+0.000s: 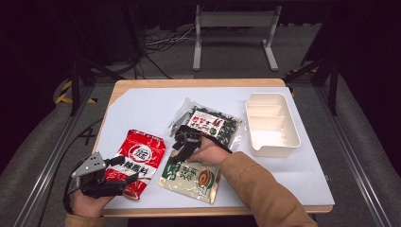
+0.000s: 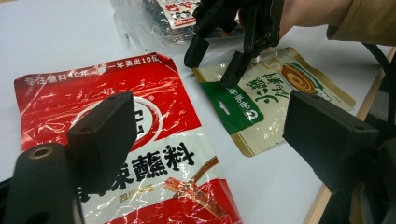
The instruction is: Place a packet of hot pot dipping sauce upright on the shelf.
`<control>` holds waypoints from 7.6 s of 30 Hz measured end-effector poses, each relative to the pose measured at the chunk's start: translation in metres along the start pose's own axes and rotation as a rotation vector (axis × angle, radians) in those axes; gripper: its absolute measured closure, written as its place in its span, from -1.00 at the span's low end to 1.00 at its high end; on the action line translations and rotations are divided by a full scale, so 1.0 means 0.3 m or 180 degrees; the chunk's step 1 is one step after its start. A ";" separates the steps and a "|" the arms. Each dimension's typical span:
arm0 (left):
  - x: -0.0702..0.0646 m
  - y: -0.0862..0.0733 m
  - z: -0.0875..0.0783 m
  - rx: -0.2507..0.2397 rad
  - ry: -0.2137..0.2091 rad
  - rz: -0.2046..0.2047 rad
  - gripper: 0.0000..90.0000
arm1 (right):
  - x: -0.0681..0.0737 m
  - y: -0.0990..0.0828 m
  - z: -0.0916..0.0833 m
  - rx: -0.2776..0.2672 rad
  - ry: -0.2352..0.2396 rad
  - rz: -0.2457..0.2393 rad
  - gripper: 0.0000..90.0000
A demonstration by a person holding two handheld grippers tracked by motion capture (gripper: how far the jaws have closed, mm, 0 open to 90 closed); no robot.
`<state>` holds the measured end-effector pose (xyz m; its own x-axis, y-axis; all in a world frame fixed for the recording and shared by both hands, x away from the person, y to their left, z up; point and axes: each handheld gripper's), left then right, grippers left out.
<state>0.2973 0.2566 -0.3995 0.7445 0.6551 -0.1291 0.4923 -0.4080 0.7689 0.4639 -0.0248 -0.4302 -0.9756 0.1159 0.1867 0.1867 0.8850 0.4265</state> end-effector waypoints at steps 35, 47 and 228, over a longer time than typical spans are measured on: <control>-0.002 0.001 0.006 0.0035 0.0000 0.0031 -0.62 | 0.086 0.014 -0.038 0.0274 0.0027 -0.0403 0.37; 0.001 0.001 0.006 0.0039 0.0010 0.0018 -0.62 | 0.061 0.006 -0.004 0.0454 -0.0095 -0.0344 0.69; 0.030 -0.059 -0.010 -0.0350 0.0248 -0.0091 -0.63 | -0.223 -0.641 -1.039 -0.1354 -0.2423 0.0507 0.99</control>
<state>0.2938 0.2716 -0.4124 0.6915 0.7145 -0.1061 0.4571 -0.3191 0.8302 0.5293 -0.3435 -0.2488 -0.7185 0.6262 -0.3029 0.2064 0.6077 0.7669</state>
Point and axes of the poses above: each handheld gripper's, and its own axes: z roughly forward along the jaws, y roughly out of its top, x roughly to its left, and after that the axes turned 10 degrees about x, right-handed
